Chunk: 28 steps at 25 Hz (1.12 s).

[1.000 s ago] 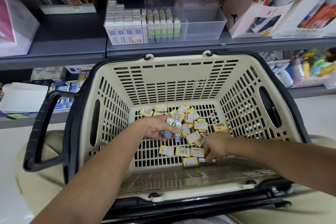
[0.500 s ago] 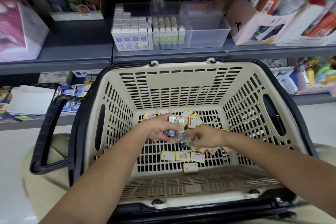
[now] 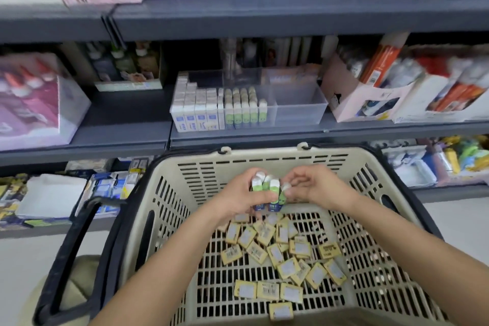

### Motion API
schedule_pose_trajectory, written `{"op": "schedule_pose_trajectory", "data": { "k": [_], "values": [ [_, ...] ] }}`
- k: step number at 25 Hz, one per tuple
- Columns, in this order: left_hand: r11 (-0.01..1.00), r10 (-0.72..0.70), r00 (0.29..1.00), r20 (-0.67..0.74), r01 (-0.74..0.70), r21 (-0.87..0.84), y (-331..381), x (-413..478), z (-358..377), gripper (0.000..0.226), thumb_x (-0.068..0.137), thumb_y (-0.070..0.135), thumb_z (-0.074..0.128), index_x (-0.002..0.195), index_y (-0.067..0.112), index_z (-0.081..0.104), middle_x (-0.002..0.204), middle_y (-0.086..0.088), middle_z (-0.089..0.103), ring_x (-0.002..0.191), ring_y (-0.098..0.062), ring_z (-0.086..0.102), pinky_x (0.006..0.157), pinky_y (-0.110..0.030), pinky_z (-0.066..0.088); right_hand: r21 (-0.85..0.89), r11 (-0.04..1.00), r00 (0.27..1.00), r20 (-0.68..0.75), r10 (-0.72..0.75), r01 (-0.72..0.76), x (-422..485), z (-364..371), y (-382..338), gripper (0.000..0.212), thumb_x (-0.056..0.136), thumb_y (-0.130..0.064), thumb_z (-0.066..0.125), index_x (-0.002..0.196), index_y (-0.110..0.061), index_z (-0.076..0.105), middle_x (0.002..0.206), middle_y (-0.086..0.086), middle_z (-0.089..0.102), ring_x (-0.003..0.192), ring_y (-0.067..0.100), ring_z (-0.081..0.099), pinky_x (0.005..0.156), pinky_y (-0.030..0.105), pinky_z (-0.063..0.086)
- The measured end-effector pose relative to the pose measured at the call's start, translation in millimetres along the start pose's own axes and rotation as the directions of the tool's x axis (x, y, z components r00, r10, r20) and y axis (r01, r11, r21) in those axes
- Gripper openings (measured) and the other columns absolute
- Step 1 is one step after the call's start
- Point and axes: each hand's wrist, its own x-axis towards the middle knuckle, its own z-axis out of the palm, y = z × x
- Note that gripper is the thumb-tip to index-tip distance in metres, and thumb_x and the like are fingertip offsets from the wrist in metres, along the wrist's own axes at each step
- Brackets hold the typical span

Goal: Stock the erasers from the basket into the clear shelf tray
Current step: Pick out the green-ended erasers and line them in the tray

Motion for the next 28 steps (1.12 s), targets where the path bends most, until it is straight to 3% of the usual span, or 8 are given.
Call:
{"op": "schedule_pose_trajectory", "data": {
  "k": [5,7,9,10,13,16,23,28],
  "values": [
    [0.98,0.194,0.957,-0.214,-0.199,0.0,56,10,-29,0.028,0.082,0.011,0.07,0.099,0.028,0.055,0.092,-0.003,0.059,0.07,-0.008,0.061,0.05,-0.021,0.051,0.055,0.992,0.973,-0.21,-0.097,0.11,40,-48,-51,0.014,0.083,-0.012,0.067,0.079,-0.025,0.066,0.077,0.005,0.072,0.07,0.011,0.069,0.071,0.022,0.056],
    [0.974,0.225,0.926,-0.305,-0.224,0.038,68,16,-42,0.026,0.084,0.013,0.068,0.101,0.026,0.053,0.092,-0.006,0.059,0.066,-0.01,0.059,0.05,-0.023,0.051,-0.092,0.984,0.915,-0.362,-0.177,0.153,63,-67,-68,0.014,0.081,-0.018,0.07,0.074,-0.029,0.067,0.075,-0.004,0.07,0.068,0.008,0.065,0.071,0.02,0.053],
    [0.968,0.249,0.895,-0.369,-0.232,0.092,74,21,-53,0.023,0.086,0.017,0.067,0.1,0.027,0.052,0.088,-0.004,0.06,0.058,-0.007,0.058,0.052,-0.025,0.051,-0.303,0.949,0.85,-0.473,-0.233,0.091,87,-84,-80,0.002,0.081,-0.025,0.07,0.079,-0.027,0.07,0.078,-0.003,0.07,0.072,0.01,0.062,0.073,0.023,0.051],
    [0.965,0.264,0.881,-0.393,-0.24,0.108,76,25,-59,0.023,0.086,0.018,0.066,0.099,0.029,0.051,0.086,-0.002,0.06,0.055,-0.007,0.057,0.051,-0.025,0.051,-0.399,0.917,0.835,-0.495,-0.243,0.03,101,-90,-86,0.007,0.082,-0.027,0.068,0.085,-0.021,0.071,0.084,0.001,0.071,0.079,0.015,0.064,0.077,0.027,0.051],
    [0.958,0.288,0.858,-0.425,-0.262,0.12,77,35,-69,0.026,0.086,0.017,0.066,0.099,0.032,0.049,0.086,-0.001,0.059,0.064,-0.01,0.054,0.051,-0.023,0.05,-0.54,0.841,0.886,-0.401,-0.233,-0.023,132,-93,-94,0.016,0.085,-0.025,0.061,0.098,-0.025,0.07,0.103,0.001,0.071,0.096,0.024,0.063,0.085,0.036,0.051],
    [0.959,0.282,0.872,-0.4,-0.251,0.129,71,44,-74,0.027,0.085,0.015,0.066,0.105,0.027,0.051,0.082,0.001,0.058,0.06,-0.004,0.053,0.051,-0.022,0.049,-0.595,0.802,0.947,-0.283,-0.154,-0.047,153,-85,-96,0.016,0.087,-0.026,0.057,0.096,-0.032,0.069,0.109,-0.006,0.068,0.098,0.023,0.062,0.086,0.032,0.05],
    [0.953,0.296,0.891,-0.344,-0.253,0.164,60,53,-78,0.028,0.085,0.016,0.066,0.098,0.034,0.051,0.079,0.005,0.058,0.056,0.003,0.054,0.05,-0.019,0.048,-0.699,0.714,0.985,-0.149,-0.086,-0.043,171,-75,-93,0.015,0.087,-0.028,0.057,0.092,-0.035,0.069,0.114,-0.011,0.065,0.104,0.019,0.059,0.097,0.033,0.043],
    [0.953,0.296,0.892,-0.343,-0.252,0.167,59,56,-78,0.029,0.085,0.018,0.067,0.099,0.036,0.05,0.081,0.004,0.059,0.058,0.004,0.056,0.05,-0.018,0.048,-0.742,0.669,0.994,-0.104,-0.039,-0.051,175,-76,-90,0.021,0.09,-0.014,0.049,0.099,-0.016,0.068,0.117,-0.004,0.065,0.105,0.025,0.059,0.095,0.036,0.046]
  ]
}}
